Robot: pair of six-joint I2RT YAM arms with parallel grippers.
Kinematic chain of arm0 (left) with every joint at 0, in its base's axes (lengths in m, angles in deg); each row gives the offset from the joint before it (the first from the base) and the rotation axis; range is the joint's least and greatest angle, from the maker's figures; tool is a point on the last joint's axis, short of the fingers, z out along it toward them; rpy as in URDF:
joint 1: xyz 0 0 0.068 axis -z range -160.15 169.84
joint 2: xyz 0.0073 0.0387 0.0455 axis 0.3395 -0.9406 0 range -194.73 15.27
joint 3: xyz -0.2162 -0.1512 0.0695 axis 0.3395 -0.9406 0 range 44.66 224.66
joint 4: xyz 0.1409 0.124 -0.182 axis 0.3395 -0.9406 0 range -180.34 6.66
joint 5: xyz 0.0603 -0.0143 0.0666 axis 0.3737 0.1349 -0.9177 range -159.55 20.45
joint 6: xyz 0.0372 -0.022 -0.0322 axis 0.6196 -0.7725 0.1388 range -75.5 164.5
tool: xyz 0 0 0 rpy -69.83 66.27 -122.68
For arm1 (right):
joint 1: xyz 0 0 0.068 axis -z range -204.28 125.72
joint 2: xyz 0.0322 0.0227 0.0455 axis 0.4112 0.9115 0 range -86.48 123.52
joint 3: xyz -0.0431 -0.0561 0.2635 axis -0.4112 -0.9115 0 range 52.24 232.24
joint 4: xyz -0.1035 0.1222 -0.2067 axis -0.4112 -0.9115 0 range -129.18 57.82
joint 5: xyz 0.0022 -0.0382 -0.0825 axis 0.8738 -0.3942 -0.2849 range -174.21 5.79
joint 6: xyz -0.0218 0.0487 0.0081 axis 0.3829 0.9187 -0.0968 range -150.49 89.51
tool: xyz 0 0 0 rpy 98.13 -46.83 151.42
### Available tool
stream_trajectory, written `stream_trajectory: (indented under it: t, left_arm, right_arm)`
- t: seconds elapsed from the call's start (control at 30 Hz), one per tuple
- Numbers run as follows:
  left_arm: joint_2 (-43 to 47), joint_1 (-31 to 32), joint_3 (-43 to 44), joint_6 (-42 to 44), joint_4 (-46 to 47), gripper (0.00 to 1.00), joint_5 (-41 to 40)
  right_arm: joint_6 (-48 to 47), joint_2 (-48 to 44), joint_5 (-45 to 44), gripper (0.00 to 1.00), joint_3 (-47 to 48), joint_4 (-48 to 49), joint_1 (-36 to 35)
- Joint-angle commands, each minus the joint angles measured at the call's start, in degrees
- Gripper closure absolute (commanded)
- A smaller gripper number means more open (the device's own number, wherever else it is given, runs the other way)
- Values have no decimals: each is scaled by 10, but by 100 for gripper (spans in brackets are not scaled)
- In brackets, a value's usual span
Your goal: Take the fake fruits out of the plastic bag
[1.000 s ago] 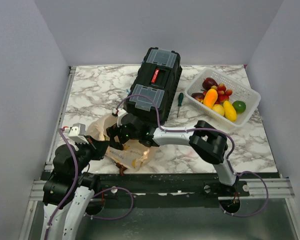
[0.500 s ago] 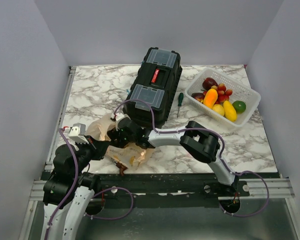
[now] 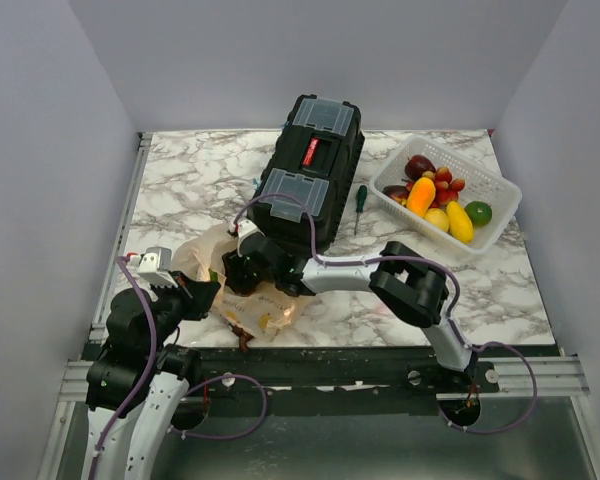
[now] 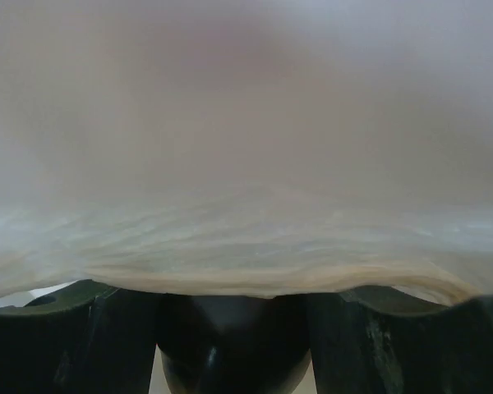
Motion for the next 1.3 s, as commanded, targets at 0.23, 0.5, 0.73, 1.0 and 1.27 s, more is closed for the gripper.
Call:
stream_trajectory:
  t: [0.23,0.5,0.73,1.0,1.27]
  left_arm:
    - [-6,2,-1,2,10,100,3]
    - [-6,2,-1,2,10,100,3]
    - [-6,2,-2,2,10,100,2]
    - [-8,2,-2,0,10,100,0]
    - [-11,2,-2,-1,10,100,-3]
  right_arm:
    - [-24,-113,-55,86,-54,6,2]
    - [-18,-167,-54,90,-86,-8,2]
    - [-2,-246,-45,92,-138,-15,2]
    - [-19,-353,-75,93,-173,-21,2]
    - [-93,-457,-197,99,-201,-39,15]
